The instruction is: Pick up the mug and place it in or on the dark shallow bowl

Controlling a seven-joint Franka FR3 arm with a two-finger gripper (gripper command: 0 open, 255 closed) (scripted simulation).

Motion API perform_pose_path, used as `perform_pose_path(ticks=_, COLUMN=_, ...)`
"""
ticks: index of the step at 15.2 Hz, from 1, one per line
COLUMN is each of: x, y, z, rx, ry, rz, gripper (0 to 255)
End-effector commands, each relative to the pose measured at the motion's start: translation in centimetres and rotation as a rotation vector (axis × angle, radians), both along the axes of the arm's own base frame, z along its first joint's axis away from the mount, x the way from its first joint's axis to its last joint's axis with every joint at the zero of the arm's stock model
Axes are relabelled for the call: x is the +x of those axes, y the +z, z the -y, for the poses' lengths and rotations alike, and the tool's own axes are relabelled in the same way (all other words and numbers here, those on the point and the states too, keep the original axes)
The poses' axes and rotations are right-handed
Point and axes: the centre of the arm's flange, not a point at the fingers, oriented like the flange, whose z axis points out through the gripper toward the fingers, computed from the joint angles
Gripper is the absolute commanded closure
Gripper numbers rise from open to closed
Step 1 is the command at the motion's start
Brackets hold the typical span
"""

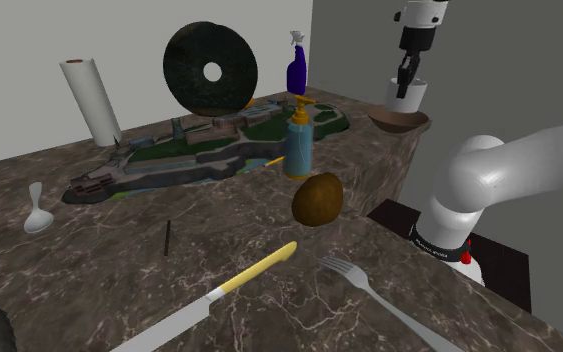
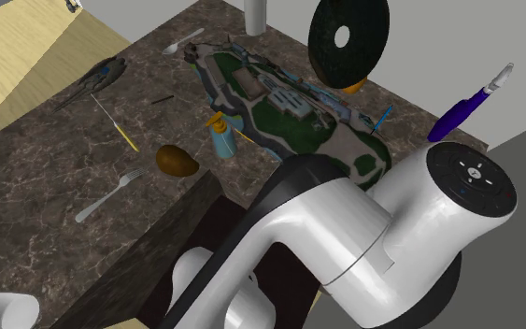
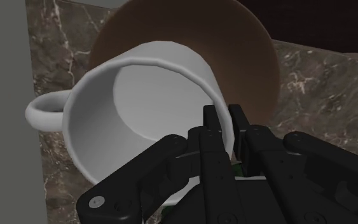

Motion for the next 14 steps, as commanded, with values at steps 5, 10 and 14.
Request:
perform_pose_path(ticks=5, x=0.1, y=-1.34, z=-0.01, rx=0.0, ry=0.0, rz=0.0, gripper=255)
perform_pose_path(ticks=10, x=0.1, y=-1.34, z=-0.01, rx=0.0, ry=0.0, rz=0.0, gripper=0)
perform_pose_path(ticks=14, x=0.1, y=-1.34, z=-0.01, rx=0.0, ry=0.0, rz=0.0, gripper=0)
